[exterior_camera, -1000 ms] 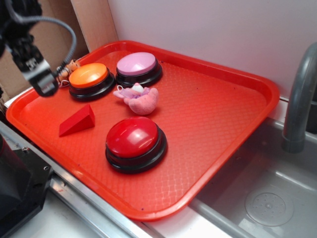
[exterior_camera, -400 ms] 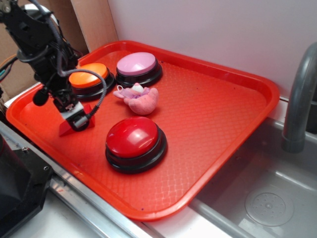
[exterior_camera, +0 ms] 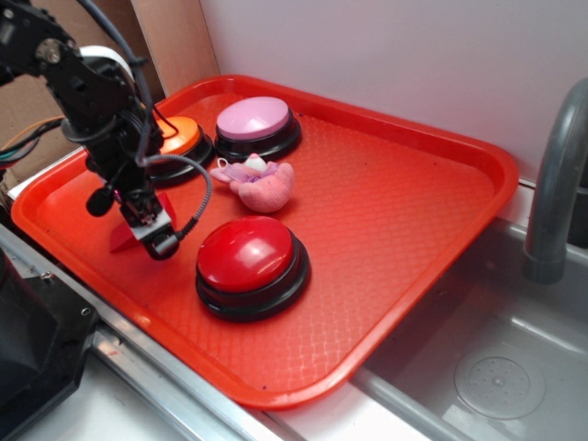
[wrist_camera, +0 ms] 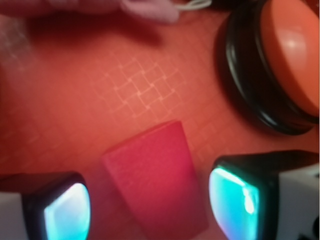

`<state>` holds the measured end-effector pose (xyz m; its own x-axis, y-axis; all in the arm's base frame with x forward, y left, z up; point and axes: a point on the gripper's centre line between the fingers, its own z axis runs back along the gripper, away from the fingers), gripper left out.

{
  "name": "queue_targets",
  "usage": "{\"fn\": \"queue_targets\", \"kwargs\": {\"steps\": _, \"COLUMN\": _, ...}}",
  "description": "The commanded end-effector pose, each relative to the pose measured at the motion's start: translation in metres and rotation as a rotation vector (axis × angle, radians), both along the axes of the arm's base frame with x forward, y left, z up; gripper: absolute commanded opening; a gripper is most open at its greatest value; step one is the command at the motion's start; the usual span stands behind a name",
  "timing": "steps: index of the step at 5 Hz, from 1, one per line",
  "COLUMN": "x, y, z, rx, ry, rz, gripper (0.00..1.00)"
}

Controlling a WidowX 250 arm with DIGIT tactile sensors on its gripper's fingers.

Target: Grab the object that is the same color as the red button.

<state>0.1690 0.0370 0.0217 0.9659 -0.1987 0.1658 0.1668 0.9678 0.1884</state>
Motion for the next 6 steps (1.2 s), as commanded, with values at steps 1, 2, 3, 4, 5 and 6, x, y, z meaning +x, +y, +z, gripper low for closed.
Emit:
{"fn": "queue_targets", "kwargs": {"steps": 1, "x": 0.004, "y": 0.016, "z": -0.008, "rx": 0.040, "ry": 0.007, "rz": 0.014, "gripper": 0.00}}
{"fn": "queue_targets", "kwargs": {"steps": 2, "x": 0.002, "y": 0.021, "z": -0.011, "rx": 0.004, "ry": 0.026, "rz": 0.022, "gripper": 0.00}}
{"fn": "queue_targets", "kwargs": {"steps": 3, "x": 0.001, "y": 0.023, "z": -0.003, "rx": -0.001, "ry": 0.015, "rz": 0.068, "gripper": 0.00}}
{"fn": "queue_targets", "kwargs": {"steps": 4, "x": 0.005, "y": 0.019, "z": 0.018, "rx": -0.054, "ry": 0.030, "rz": 0.181, "gripper": 0.00}}
{"fn": "queue_targets", "kwargs": {"steps": 5, "x": 0.011, "y": 0.000, "z": 0.061, "rx": -0.116, "ry": 0.045, "rz": 0.271, "gripper": 0.00}}
{"fn": "queue_targets", "kwargs": {"steps": 6, "x": 0.023, "y": -0.013, "z": 0.110, "rx": -0.228, "ry": 0.050, "rz": 0.321, "gripper": 0.00}}
